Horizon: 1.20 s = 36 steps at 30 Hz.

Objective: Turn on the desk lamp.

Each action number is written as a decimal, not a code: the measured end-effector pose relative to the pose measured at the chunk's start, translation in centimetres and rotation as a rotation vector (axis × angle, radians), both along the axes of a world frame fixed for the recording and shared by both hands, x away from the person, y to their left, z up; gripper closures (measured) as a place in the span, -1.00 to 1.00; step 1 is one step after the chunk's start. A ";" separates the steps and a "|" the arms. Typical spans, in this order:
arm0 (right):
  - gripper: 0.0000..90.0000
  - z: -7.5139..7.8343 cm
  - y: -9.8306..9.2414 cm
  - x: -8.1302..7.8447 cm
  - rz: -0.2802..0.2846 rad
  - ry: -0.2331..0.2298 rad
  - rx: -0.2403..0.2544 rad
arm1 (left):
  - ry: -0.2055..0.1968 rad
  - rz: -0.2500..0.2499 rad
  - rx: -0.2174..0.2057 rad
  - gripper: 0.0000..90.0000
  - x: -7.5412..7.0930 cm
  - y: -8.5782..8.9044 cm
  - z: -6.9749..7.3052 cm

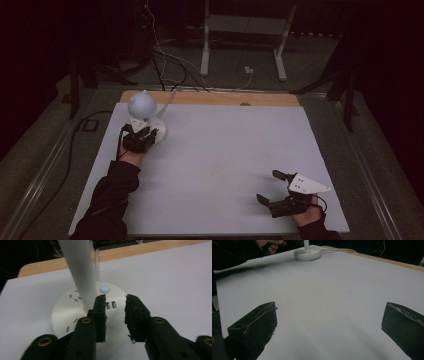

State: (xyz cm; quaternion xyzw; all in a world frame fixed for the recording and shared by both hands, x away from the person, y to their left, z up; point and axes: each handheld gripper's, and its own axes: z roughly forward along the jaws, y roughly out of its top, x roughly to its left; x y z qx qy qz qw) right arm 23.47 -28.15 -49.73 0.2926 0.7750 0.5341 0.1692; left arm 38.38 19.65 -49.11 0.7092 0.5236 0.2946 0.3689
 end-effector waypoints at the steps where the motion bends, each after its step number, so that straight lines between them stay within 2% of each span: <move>1: -1.00 0.0 0.0 0.0 0.000 0.001 0.001 | 0.007 -0.010 -0.010 0.68 0.1 0.1 -0.1; 3: -1.00 0.0 0.0 0.1 0.002 0.003 0.004 | 0.018 -0.013 -0.018 0.89 0.2 0.3 -0.2; 4: -1.00 0.0 0.0 0.1 0.002 0.003 0.004 | 0.030 -0.018 -0.031 0.89 0.3 0.4 -0.3; 6: -1.00 0.0 0.0 0.1 0.001 0.005 0.005 | 0.035 -0.016 -0.028 0.97 0.4 0.5 -0.5; 8: -1.00 0.0 0.0 0.1 0.002 0.005 0.004 | 0.042 -0.014 -0.032 0.97 0.6 0.6 -0.7; 20: -1.00 0.0 0.0 0.1 0.001 0.005 0.001 | 0.052 -0.045 0.018 1.00 1.1 0.4 -1.5; 22: -1.00 0.0 0.0 0.1 0.001 0.005 0.002 | 0.055 -0.048 0.003 1.00 1.1 0.4 -1.6; 27: -1.00 0.0 0.0 0.1 0.000 0.007 0.002 | 0.056 -0.049 0.026 1.00 1.3 0.3 -1.9; 36: -1.00 0.0 0.0 0.1 0.000 0.009 0.000 | 0.052 -0.051 0.034 1.00 1.3 0.4 -2.0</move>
